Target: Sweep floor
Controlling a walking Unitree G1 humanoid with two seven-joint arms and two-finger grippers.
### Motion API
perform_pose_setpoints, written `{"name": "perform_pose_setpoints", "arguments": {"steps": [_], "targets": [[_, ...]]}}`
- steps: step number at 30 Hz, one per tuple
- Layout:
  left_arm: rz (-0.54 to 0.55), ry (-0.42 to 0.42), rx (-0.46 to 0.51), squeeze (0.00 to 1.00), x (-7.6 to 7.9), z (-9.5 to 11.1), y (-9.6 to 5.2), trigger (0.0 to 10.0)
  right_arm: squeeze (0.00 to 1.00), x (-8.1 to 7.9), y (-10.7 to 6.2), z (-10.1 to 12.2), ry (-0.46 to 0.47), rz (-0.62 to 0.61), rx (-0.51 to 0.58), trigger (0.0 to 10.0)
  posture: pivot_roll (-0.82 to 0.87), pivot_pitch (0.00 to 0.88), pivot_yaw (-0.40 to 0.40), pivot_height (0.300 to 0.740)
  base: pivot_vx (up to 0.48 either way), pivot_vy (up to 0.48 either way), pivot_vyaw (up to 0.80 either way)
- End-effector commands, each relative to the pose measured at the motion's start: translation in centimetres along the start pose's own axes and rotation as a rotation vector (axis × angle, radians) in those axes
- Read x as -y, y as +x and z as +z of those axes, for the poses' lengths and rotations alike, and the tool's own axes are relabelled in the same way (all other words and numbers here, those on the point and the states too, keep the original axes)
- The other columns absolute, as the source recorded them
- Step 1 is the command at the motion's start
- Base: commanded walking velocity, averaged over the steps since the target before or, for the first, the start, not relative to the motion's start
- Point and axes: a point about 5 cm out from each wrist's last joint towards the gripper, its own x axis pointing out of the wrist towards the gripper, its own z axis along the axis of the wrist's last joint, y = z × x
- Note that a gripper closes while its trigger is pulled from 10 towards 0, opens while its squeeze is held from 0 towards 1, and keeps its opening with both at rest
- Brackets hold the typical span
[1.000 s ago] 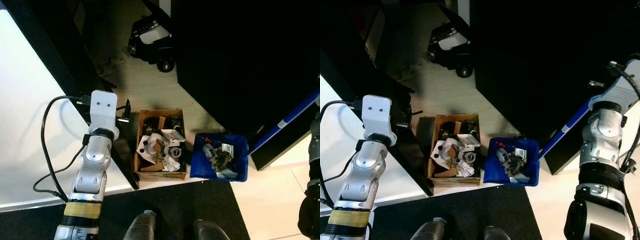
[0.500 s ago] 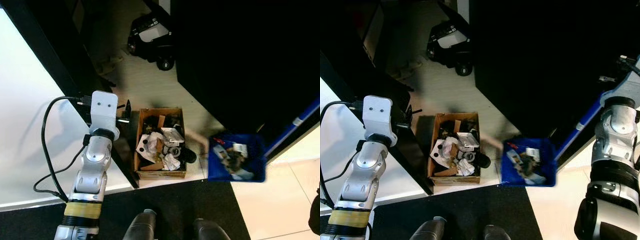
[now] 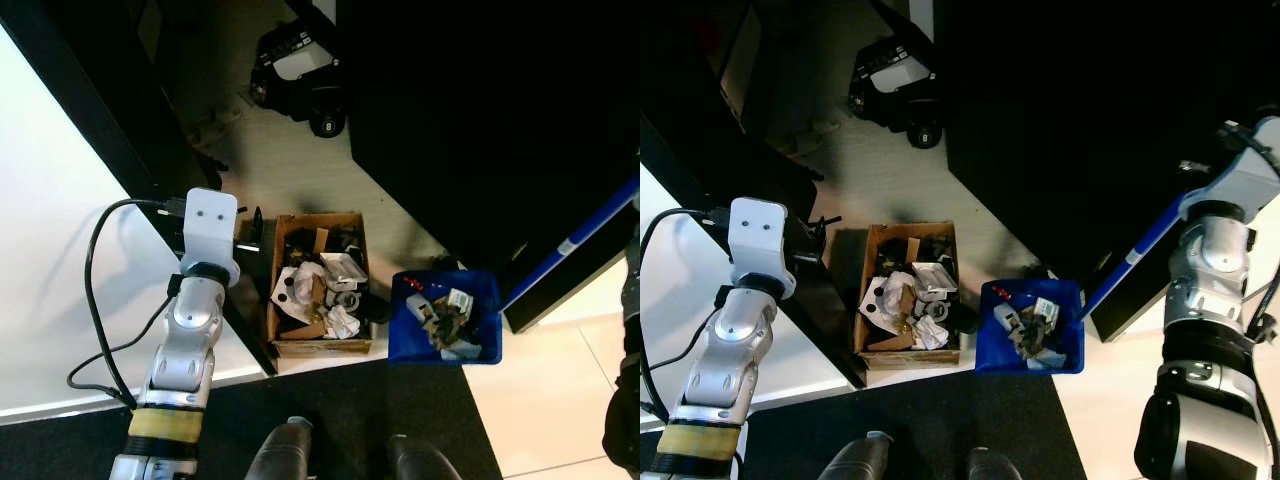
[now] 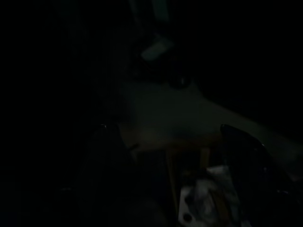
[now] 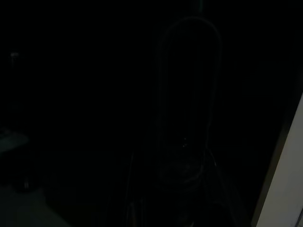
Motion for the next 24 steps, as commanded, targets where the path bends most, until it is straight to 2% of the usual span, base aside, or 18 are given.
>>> {"name": "perform_pose_setpoints", "arguments": {"steps": [1,4,7,8,9,12,17,24], "targets": [[0.066,0.035,-0.087,0.00,-1.9,-2.0,-0.7,10.0,0.00,-0.3,-0.4,-0.5,-0.018,0.012,0.003,10.0,0.02,0.100,0.014,0.740,0.000,0.000,0.00],[0.058,0.042,-0.116,0.00,-1.9,-2.9,-1.2,10.0,0.00,-1.7,-1.2,-1.7,0.012,0.042,-0.026,10.0,0.02,0.104,0.018,0.740,0.000,0.000,0.00],[0.051,0.042,-0.131,0.00,-1.8,-3.4,-1.3,10.0,0.00,-2.2,-1.5,-2.1,0.023,0.051,-0.036,10.0,0.02,0.104,0.019,0.740,0.000,0.000,0.00],[0.043,0.033,-0.148,0.00,-1.8,-3.8,-1.5,10.0,0.00,-2.7,-1.9,-2.7,0.041,0.058,-0.052,10.0,0.02,0.104,0.019,0.740,0.000,0.000,0.00],[0.035,-0.019,-0.214,0.00,-1.8,-5.3,-2.1,10.0,0.00,-3.7,-2.7,-3.8,0.074,0.072,-0.077,10.0,0.02,0.106,0.024,0.740,0.000,0.000,0.00],[0.033,-0.038,-0.236,0.00,-1.8,-5.8,-2.4,10.0,0.00,-4.0,-3.0,-4.0,0.086,0.073,-0.082,10.0,0.02,0.106,0.025,0.740,0.000,0.000,0.00],[0.017,-0.084,-0.310,0.00,-1.8,-7.5,-4.0,10.0,0.00,-5.1,-4.5,-5.8,0.100,0.084,-0.129,10.0,0.02,0.106,0.025,0.740,0.000,0.000,0.00],[0.015,-0.109,-0.349,0.00,-1.8,-8.3,-4.7,10.0,0.00,-5.7,-5.4,-7.0,0.113,0.086,-0.171,10.0,0.04,0.112,0.025,0.740,0.000,0.000,0.00]]}}
